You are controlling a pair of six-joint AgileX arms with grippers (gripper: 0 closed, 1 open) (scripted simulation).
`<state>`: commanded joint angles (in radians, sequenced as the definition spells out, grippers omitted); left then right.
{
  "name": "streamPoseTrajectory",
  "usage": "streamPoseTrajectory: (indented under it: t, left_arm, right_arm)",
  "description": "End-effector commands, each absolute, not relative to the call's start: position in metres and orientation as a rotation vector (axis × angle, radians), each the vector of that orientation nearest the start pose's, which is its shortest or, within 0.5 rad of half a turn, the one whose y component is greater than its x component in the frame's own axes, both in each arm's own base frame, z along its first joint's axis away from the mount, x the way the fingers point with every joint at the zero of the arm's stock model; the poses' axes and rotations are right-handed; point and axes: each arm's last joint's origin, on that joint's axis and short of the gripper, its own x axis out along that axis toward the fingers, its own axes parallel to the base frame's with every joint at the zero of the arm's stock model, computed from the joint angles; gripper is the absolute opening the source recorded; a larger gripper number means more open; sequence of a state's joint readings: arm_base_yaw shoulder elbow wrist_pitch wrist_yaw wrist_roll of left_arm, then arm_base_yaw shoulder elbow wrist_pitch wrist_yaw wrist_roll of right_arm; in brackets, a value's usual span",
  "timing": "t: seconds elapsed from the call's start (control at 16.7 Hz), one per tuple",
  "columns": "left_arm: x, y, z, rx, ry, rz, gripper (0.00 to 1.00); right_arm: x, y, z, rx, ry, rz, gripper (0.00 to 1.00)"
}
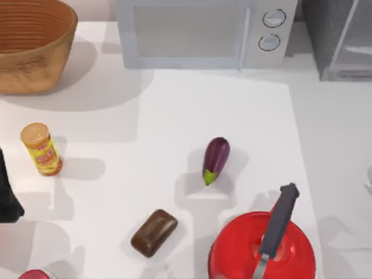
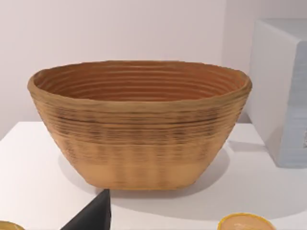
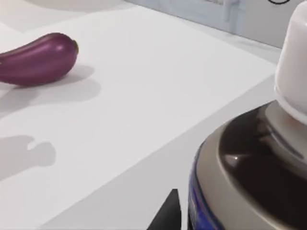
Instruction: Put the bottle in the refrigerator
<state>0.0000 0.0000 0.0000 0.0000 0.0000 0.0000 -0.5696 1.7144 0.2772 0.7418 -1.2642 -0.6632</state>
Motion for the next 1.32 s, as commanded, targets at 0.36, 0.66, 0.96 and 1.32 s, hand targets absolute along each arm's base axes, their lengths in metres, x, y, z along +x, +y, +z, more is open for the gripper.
streamPoseTrajectory:
  t: [0.36,0.66,0.96,1.32]
  left_arm:
    - [0.106,-0.001,0.160,0.000,0.000,0.000,1.00]
    - [0.106,-0.001,0.160,0.000,0.000,0.000,1.00]
    - [0.106,-0.001,0.160,0.000,0.000,0.000,1.00]
    - [0.106,-0.001,0.160,0.000,0.000,0.000,1.00]
  right_arm:
    - [0.199,-0.111,0.061,-0.029,0.215,0.793,0.01]
    - [0.193,-0.139,0.052,0.052,0.249,0.771,0.01]
    - [0.186,-0.165,0.070,0.103,0.268,0.750,0.01]
    - [0.192,-0.187,0.115,-0.035,0.212,0.766,0.01]
